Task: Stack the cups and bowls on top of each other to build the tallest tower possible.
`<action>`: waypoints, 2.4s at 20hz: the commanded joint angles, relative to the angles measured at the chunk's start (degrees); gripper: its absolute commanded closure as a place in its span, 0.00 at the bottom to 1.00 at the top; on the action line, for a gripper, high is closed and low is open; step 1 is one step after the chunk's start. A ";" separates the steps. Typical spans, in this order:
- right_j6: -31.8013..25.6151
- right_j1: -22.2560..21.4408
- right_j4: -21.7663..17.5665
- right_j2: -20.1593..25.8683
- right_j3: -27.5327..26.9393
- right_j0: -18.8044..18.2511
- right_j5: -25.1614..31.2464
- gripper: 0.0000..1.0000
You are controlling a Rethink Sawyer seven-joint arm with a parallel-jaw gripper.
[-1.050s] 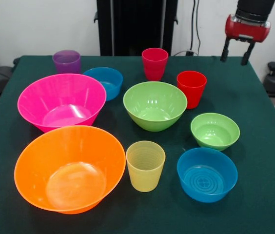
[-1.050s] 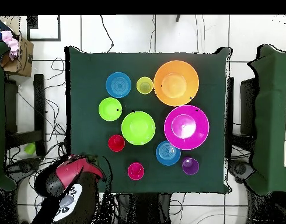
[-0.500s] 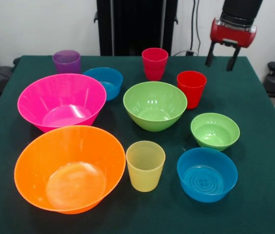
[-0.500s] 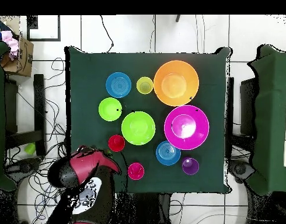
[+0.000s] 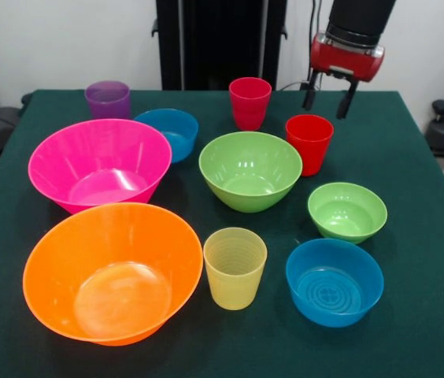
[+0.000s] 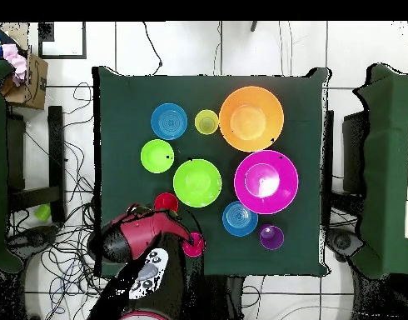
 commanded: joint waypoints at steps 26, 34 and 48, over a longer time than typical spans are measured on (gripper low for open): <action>5.52 14.07 -1.60 -1.66 2.29 6.03 -16.50 0.00; 4.92 13.08 -1.24 -0.66 2.68 5.03 -15.38 0.00; 4.18 10.30 -0.97 1.04 3.66 3.41 -12.97 0.00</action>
